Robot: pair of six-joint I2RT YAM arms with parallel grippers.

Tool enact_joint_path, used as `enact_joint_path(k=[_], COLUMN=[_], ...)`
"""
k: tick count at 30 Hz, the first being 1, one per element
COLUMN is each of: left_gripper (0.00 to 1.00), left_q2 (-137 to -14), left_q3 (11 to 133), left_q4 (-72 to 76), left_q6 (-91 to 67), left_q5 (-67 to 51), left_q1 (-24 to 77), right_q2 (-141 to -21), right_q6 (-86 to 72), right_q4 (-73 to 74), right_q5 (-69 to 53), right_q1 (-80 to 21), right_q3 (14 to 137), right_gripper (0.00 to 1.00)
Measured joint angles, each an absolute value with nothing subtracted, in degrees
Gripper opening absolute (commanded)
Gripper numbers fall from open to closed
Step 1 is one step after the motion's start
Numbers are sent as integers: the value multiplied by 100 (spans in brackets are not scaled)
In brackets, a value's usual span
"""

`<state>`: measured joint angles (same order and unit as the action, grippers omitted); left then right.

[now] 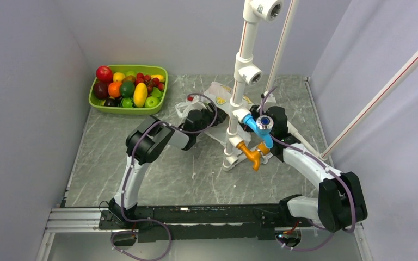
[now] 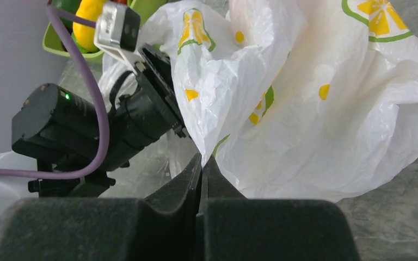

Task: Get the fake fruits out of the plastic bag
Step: Adjust the plastic bag at the center of the board.

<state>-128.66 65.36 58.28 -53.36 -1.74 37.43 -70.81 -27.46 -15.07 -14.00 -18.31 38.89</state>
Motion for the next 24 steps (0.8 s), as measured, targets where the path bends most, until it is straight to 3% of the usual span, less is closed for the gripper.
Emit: enact_joint_path(k=[7, 12, 19, 24], left_gripper=[65, 66, 65, 64], left_q2=[-12943, -12575, -11041, -10348], left_q3=[6600, 5371, 3741, 3326], left_q4=[6536, 6877, 6877, 6973], left_q6=[-5623, -5596, -5024, -4720], left_q5=[-121, 69, 550, 694], left_q1=[3743, 3564, 3039, 3264], right_q2=[-7338, -8158, -9918, -10073], right_q6=[-2814, -2884, -3699, -4427], right_q4=[-1514, -1907, -3151, -3986], right_q5=[-1721, -2508, -4313, -5046], right_q1=[-1828, -1824, -1831, -1831], right_q3=[4016, 4399, 5607, 5406], right_gripper=[0, 0, 0, 0])
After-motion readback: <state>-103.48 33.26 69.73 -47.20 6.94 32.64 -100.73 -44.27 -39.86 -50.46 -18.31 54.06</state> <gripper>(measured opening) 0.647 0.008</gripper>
